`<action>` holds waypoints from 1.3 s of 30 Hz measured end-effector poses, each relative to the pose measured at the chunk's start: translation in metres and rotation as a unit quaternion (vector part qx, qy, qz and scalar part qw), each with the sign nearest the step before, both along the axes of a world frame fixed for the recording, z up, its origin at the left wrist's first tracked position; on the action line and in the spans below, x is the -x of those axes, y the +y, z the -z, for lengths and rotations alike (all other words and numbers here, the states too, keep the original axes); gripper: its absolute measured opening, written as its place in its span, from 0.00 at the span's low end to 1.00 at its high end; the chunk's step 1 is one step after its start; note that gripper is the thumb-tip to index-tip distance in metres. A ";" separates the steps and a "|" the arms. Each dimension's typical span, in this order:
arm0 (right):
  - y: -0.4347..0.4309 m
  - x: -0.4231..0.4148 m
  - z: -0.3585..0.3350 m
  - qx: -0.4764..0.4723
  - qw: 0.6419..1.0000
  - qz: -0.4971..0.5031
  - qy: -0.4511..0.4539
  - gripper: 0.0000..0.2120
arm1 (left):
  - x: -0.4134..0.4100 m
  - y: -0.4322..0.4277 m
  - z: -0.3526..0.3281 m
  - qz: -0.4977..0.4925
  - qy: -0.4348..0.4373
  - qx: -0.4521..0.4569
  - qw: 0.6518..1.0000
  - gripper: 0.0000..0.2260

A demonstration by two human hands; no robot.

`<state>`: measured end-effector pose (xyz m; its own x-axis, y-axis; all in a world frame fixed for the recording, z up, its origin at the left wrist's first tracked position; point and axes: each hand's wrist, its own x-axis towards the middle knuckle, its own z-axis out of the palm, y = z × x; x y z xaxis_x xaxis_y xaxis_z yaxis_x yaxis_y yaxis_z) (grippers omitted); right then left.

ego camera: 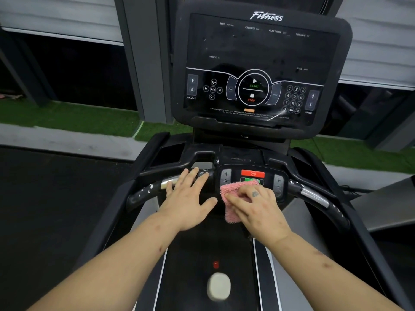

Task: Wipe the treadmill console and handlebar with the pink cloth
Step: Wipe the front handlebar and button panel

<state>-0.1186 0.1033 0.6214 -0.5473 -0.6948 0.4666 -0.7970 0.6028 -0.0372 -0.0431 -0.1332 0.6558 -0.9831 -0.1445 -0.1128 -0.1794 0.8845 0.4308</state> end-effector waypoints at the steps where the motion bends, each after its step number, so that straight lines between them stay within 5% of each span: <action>1: 0.004 0.002 0.001 0.002 1.000 0.002 -0.001 0.17 | 0.000 0.000 0.000 0.000 -0.001 0.000 1.000 0.34; 31: 0.004 -0.001 -0.002 -0.035 0.999 0.022 0.020 0.19 | 0.001 0.001 0.001 -0.006 -0.003 0.002 1.000 0.35; 39: -0.021 -0.004 -0.004 -0.047 0.999 0.010 0.022 0.27 | 0.000 0.002 0.002 -0.008 0.001 -0.006 1.000 0.35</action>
